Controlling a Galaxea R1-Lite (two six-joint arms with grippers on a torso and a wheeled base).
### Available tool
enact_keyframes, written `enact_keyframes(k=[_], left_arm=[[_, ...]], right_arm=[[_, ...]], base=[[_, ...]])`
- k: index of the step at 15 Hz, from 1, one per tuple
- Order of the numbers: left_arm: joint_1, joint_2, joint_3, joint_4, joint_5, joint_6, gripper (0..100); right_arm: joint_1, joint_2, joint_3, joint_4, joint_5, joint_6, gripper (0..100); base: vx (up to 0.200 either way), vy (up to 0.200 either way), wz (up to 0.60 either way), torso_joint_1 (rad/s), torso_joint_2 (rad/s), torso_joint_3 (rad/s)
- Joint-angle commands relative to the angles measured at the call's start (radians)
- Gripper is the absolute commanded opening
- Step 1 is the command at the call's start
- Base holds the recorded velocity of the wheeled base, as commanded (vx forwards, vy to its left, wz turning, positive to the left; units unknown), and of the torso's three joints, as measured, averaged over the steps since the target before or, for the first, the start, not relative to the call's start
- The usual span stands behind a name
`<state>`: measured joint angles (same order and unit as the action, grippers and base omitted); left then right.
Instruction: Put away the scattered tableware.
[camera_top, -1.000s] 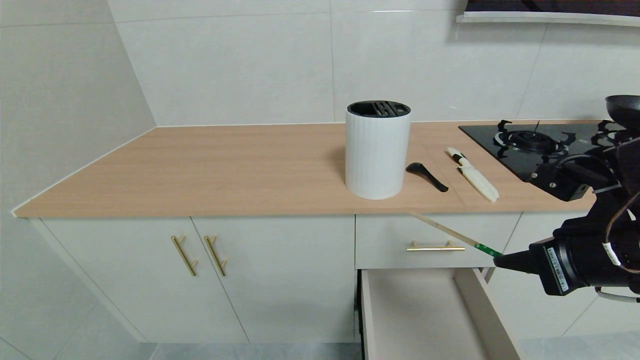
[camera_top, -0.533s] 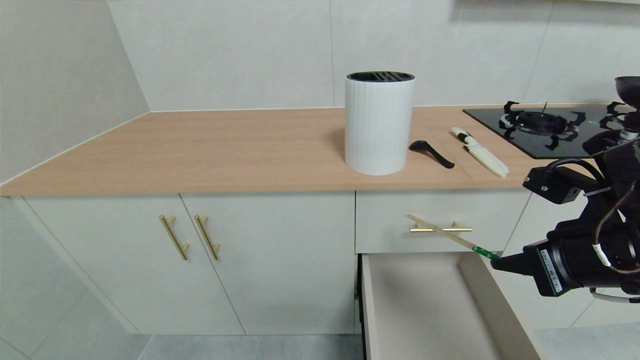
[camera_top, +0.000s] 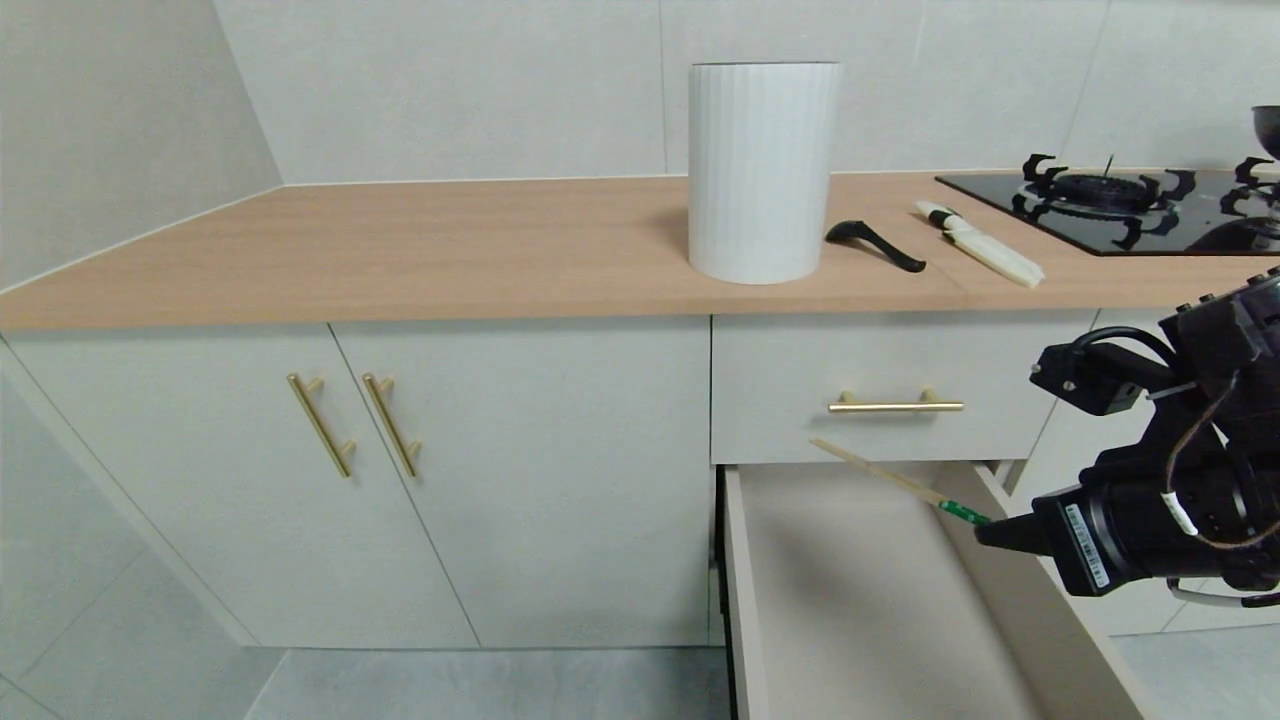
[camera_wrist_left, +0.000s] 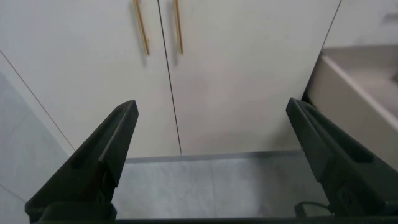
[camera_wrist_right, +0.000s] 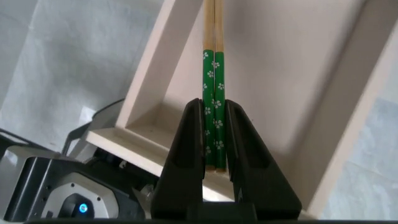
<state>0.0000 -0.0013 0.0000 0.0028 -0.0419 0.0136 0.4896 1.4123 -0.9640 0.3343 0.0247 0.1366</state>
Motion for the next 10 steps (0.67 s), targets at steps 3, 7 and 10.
enact_keyframes(k=[3,7,10], left_arm=[[0.000,0.001,0.000,0.000,-0.001,0.000,100],[0.000,0.001,0.000,0.002,0.000,0.000,100],[0.000,0.001,0.000,0.000,0.000,0.000,100]], right_arm=[[0.004,0.014,0.004,0.000,0.000,0.000,0],[0.009,0.023,0.011,-0.001,0.000,-0.025,0],[0.009,0.050,0.010,-0.001,0.003,-0.023,0]], base=[[0.000,0.000,0.00,-0.084,0.40,0.302],[0.000,0.000,0.00,-0.022,0.09,0.065],[0.000,0.000,0.00,0.000,0.00,0.000]])
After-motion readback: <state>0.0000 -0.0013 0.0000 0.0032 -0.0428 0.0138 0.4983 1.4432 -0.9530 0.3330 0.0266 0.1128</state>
